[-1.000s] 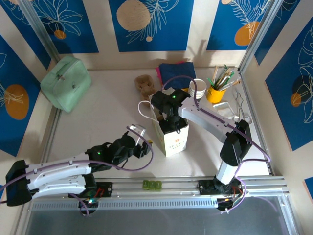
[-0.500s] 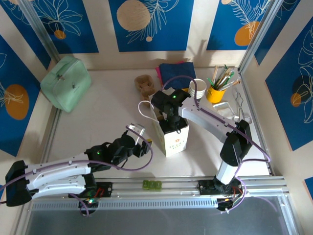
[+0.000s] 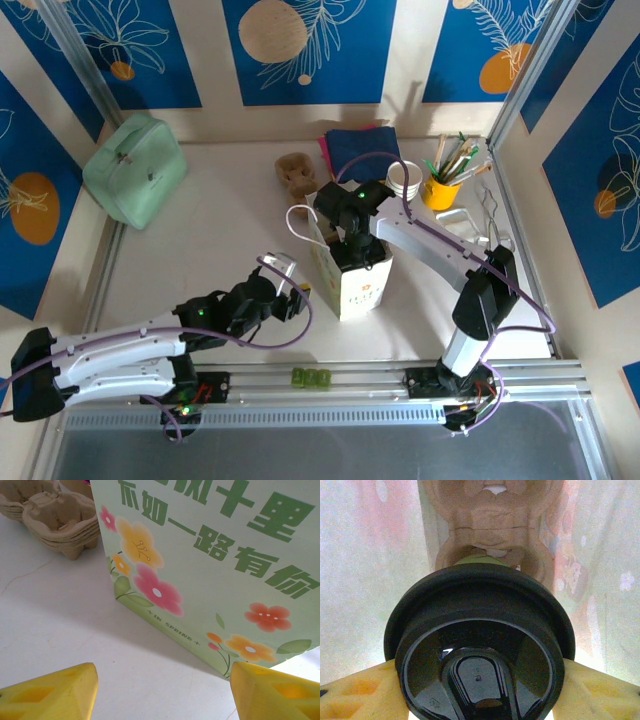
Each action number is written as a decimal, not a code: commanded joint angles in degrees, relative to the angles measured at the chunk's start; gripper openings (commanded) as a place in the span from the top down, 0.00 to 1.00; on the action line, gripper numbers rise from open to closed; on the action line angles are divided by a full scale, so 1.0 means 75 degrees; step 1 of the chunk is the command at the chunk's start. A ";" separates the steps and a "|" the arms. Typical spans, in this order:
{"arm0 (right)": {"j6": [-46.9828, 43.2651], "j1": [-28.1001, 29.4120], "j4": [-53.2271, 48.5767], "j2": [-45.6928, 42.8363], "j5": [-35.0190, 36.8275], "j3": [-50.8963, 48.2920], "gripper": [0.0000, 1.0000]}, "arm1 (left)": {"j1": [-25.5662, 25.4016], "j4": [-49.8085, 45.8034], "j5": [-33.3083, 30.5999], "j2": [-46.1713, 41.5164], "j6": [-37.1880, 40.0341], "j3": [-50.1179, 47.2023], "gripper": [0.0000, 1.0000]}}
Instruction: Pack the takeout coffee
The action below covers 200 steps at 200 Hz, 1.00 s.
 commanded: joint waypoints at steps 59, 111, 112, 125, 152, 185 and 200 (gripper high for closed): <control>0.0006 -0.0040 0.0075 -0.0094 -0.0079 -0.0057 0.41 | -0.0004 -0.0054 -0.0179 -0.0307 0.0037 0.0012 0.29; -0.0032 -0.0005 0.0137 0.0037 0.0085 0.0139 0.41 | -0.0010 -0.0022 -0.0173 -0.0362 0.0023 -0.0036 0.29; -0.0032 -0.0005 0.0135 0.0042 0.0092 0.0142 0.41 | -0.0010 -0.0021 -0.0176 -0.0362 0.0023 -0.0034 0.29; -0.0035 0.0006 0.0122 0.0092 0.0166 0.0197 0.41 | -0.0009 -0.0043 -0.0179 -0.0370 0.0022 -0.0043 0.29; -0.0026 0.0030 0.0028 0.0162 0.0442 0.0257 0.41 | -0.0007 -0.0047 -0.0191 -0.0371 0.0012 -0.0037 0.29; -0.0096 0.0059 0.0034 0.0167 0.0538 0.0228 0.42 | -0.0007 -0.0044 -0.0191 -0.0354 -0.0009 -0.0050 0.29; -0.0141 0.0076 0.0094 0.0160 0.0519 0.0192 0.42 | -0.0009 -0.0028 -0.0190 -0.0335 -0.0002 -0.0064 0.29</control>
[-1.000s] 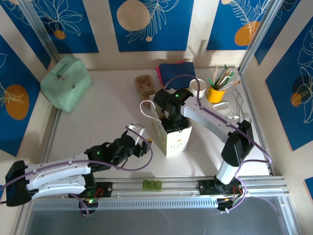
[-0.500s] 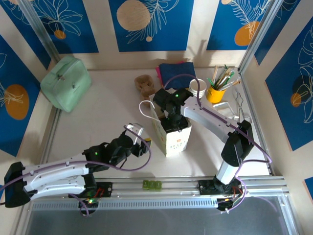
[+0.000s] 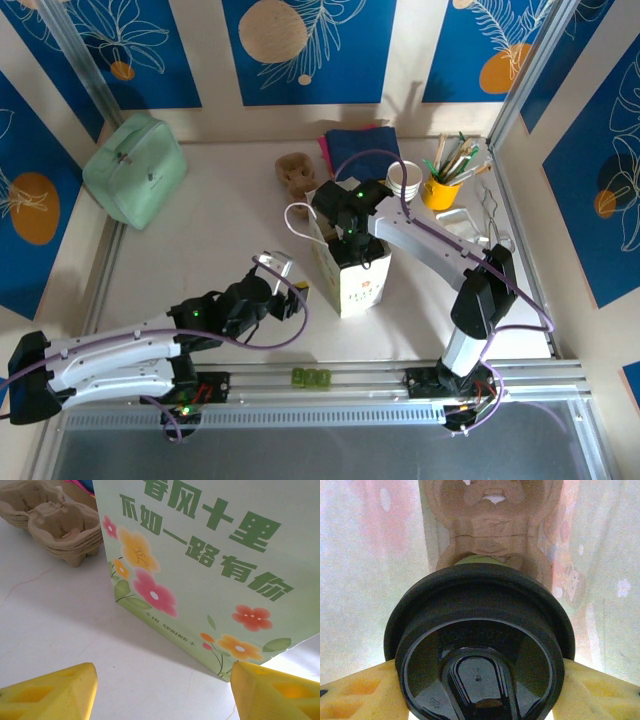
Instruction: Pack the takeout coffee
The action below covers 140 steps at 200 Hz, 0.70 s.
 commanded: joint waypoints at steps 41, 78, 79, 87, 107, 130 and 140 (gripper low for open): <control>-0.0188 0.0058 0.0068 0.0030 0.0034 0.0043 0.42 | -0.0007 -0.0037 -0.0150 -0.0053 -0.0010 -0.0035 0.29; -0.0250 0.0106 0.0126 -0.0122 0.0013 0.0077 0.42 | -0.0001 -0.0066 -0.0173 -0.0064 -0.0006 -0.0032 0.29; -0.0249 0.0106 0.0120 -0.0122 0.0022 0.0078 0.42 | -0.0001 -0.0060 -0.0173 -0.0064 -0.0006 -0.0031 0.29; -0.0247 0.0106 0.0099 -0.0134 0.0019 0.0102 0.42 | -0.0001 -0.0065 -0.0179 -0.0064 0.0002 -0.0024 0.29; -0.0244 0.0118 0.0026 -0.0136 0.0101 0.0158 0.42 | 0.0007 -0.0066 -0.0173 -0.0036 0.0000 0.0004 0.29; -0.0254 0.0118 0.0041 -0.0157 0.0090 0.0177 0.42 | 0.0003 -0.0066 -0.0185 -0.0015 0.0019 0.0033 0.28; -0.0241 0.0119 0.0066 -0.0158 0.0100 0.0163 0.42 | -0.0001 -0.0068 -0.0191 -0.0006 0.0018 0.0032 0.28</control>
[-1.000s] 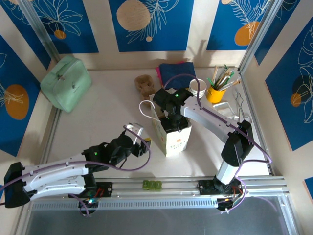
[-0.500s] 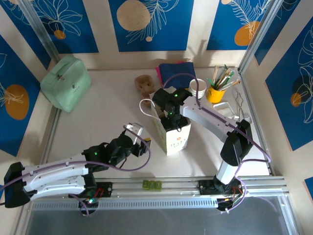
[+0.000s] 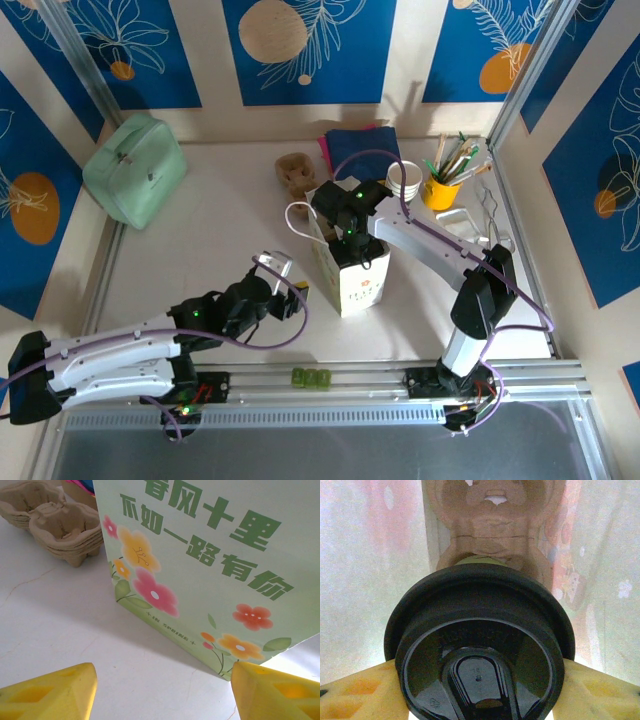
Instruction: Pack the takeout coffee
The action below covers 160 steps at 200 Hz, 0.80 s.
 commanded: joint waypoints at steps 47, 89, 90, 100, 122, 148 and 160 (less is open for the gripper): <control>-0.0091 0.0024 0.0082 -0.0088 0.0047 0.0085 0.42 | -0.0001 -0.0101 -0.0167 0.0012 0.0006 0.0046 0.28; -0.0082 -0.0043 0.0070 -0.0029 -0.0039 0.0002 0.42 | -0.0001 -0.0101 -0.0170 0.0094 0.0028 0.0116 0.28; -0.0083 -0.0044 0.0070 -0.0027 -0.0042 -0.0001 0.42 | -0.0001 -0.0090 -0.0166 0.0101 0.0028 0.0114 0.28; -0.0083 -0.0063 0.0058 -0.0033 -0.0043 -0.0023 0.42 | -0.0007 -0.0087 -0.0168 0.0150 0.0046 0.0145 0.28; -0.0092 -0.0103 0.0058 -0.0056 -0.0043 -0.0073 0.42 | 0.0007 -0.0088 -0.0138 0.0247 0.0041 0.0187 0.28; -0.0081 -0.0128 0.0053 -0.0069 0.0031 -0.0150 0.42 | 0.0013 -0.0083 -0.0129 0.0304 0.0032 0.0205 0.28; -0.0082 -0.0128 0.0047 -0.0061 0.0061 -0.0176 0.42 | 0.0011 -0.0078 -0.0126 0.0307 0.0029 0.0198 0.28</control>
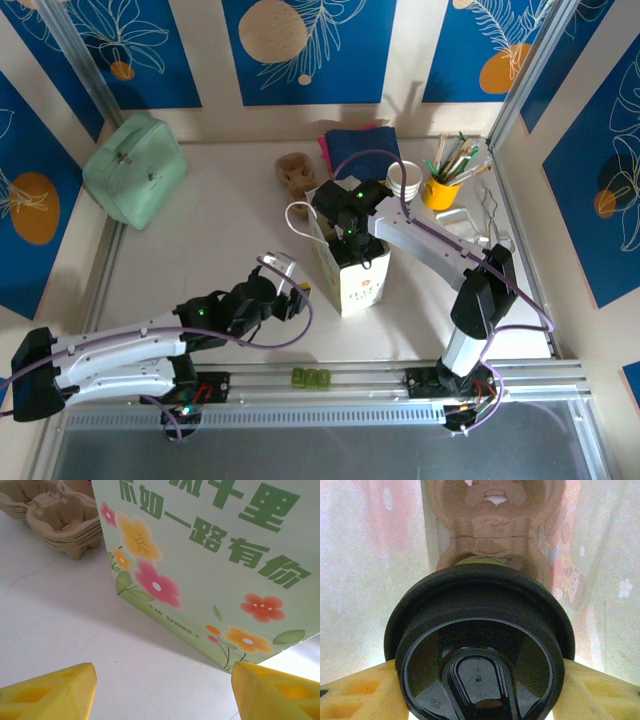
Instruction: Pack the takeout coffee
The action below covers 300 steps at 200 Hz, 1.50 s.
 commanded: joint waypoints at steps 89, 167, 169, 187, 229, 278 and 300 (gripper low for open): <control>-0.0089 -0.0084 0.0250 -0.0099 -0.0152 -0.0487 0.41 | 0.0011 -0.0166 -0.0147 -0.0191 -0.0033 0.0140 0.28; -0.0124 -0.0123 0.0354 0.0096 -0.0335 -0.0546 0.42 | 0.0011 -0.0235 -0.0223 -0.0371 -0.0124 0.0018 0.28; -0.0115 -0.0122 0.0357 0.0096 -0.0335 -0.0557 0.42 | 0.0011 -0.0236 -0.0210 -0.0366 -0.0126 0.0023 0.28; -0.0112 -0.0137 0.0357 0.0148 -0.0336 -0.0576 0.42 | 0.0010 -0.0224 -0.0212 -0.0366 -0.0126 0.0006 0.28; -0.0100 -0.0146 0.0428 0.0206 -0.0361 -0.0610 0.42 | 0.0011 -0.0220 -0.0212 -0.0365 -0.0134 0.0010 0.28; -0.0100 -0.0140 0.0393 0.0220 -0.0348 -0.0537 0.41 | 0.0011 -0.0210 -0.0235 -0.0423 -0.0145 -0.0029 0.28; -0.0086 -0.0146 0.0382 0.0216 -0.0347 -0.0524 0.42 | 0.0011 -0.0211 -0.0238 -0.0396 -0.0136 0.0004 0.28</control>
